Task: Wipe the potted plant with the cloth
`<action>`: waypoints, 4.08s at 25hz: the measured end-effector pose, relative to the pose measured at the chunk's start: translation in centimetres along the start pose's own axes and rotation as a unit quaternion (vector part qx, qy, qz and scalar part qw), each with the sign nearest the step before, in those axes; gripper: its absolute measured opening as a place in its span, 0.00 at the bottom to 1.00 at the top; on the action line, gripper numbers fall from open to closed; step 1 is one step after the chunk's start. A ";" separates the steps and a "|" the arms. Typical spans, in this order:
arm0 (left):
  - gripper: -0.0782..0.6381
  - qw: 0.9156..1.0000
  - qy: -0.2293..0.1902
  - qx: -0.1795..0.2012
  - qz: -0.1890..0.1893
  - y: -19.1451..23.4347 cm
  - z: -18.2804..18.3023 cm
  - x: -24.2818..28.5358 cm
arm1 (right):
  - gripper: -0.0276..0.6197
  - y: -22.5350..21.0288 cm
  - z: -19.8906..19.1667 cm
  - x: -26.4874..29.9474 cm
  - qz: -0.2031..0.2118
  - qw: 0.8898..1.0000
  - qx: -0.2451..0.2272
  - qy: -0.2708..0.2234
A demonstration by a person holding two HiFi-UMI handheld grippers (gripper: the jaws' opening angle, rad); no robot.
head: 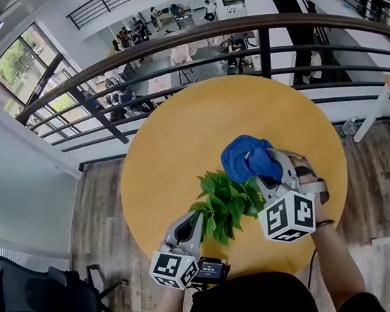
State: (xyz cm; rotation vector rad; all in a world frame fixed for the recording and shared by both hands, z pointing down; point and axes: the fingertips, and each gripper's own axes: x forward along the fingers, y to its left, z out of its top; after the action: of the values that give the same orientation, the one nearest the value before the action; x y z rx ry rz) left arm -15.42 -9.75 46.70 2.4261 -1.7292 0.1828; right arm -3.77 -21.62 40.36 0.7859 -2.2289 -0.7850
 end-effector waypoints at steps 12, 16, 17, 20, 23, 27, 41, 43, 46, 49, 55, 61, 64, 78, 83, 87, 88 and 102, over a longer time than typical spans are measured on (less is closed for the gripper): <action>0.11 1.000 -0.006 0.007 -0.011 -0.7 0.5 -0.1 | 0.30 10.0 4.9 -1.3 0.071 0.990 -0.124 -0.020; 0.12 1.000 -0.004 0.003 -0.010 -0.2 0.0 -0.6 | 0.30 8.2 3.0 -1.2 0.048 0.994 -0.099 0.007; 0.11 1.000 -0.004 0.003 -0.009 -0.2 0.0 -0.6 | 0.30 7.5 2.7 -1.5 0.041 0.995 -0.087 0.008; 0.12 1.000 -0.002 0.001 -0.007 -0.1 -0.2 -0.4 | 0.30 5.7 3.4 -2.7 0.017 0.998 -0.061 -0.005; 0.12 1.000 -0.001 -0.001 -0.007 0.2 -0.1 -0.5 | 0.30 6.3 6.9 -4.8 0.024 0.996 -0.053 -0.061; 0.12 1.000 -0.003 -0.001 -0.008 0.4 0.2 -0.5 | 0.30 11.1 9.7 -6.4 0.081 0.987 -0.096 -0.104; 0.11 1.000 -0.001 -0.002 -0.005 0.7 -0.3 -0.6 | 0.30 9.8 -1.8 -5.2 0.065 0.993 -0.094 0.031; 0.11 1.000 0.001 -0.006 -0.004 0.7 -0.3 -0.7 | 0.30 8.1 -2.9 -5.3 0.049 0.995 -0.070 0.047; 0.11 1.000 0.000 -0.010 -0.006 0.3 -0.2 -0.4 | 0.30 6.7 -3.5 -5.8 0.037 0.997 -0.039 0.053; 0.11 1.000 -0.001 -0.010 -0.007 0.3 0.0 -0.3 | 0.30 7.7 -2.0 -6.6 0.058 0.998 -0.011 0.027; 0.12 1.000 -0.001 -0.011 -0.006 0.3 -0.2 -0.4 | 0.30 14.5 -2.9 -6.7 0.121 0.990 -0.052 0.039; 0.11 1.000 -0.001 -0.015 -0.003 0.8 -0.3 -0.5 | 0.30 16.4 -7.1 -6.5 0.131 0.983 -0.088 0.096; 0.11 1.000 -0.003 -0.019 -0.001 0.9 -0.3 -0.5 | 0.30 15.8 -8.1 -6.7 0.127 0.983 -0.077 0.107; 0.11 1.000 -0.011 -0.026 -0.008 -0.1 0.2 -0.3 | 0.30 11.8 1.5 -7.7 0.123 0.991 0.054 -0.021; 0.11 0.999 -0.011 -0.030 -0.006 0.2 0.0 -0.3 | 0.30 16.8 -1.2 -6.4 0.156 0.987 -0.010 0.027; 0.11 0.999 -0.011 -0.037 -0.003 0.4 -0.1 -0.6 | 0.30 17.1 -4.2 -7.0 0.149 0.986 -0.032 0.064; 0.11 0.999 -0.011 -0.039 -0.002 0.5 -0.1 -0.6 | 0.30 17.0 -4.9 -7.2 0.148 0.986 -0.031 0.073; 0.11 0.999 -0.010 -0.043 -0.001 0.5 -0.3 -0.6 | 0.30 13.3 -11.6 -9.4 0.121 0.983 0.047 0.129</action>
State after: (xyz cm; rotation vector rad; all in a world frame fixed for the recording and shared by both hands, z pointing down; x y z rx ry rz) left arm -16.06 -9.32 46.92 2.3768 -1.7057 0.0817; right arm 6.17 -10.19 53.37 0.6055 -2.0883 -0.4367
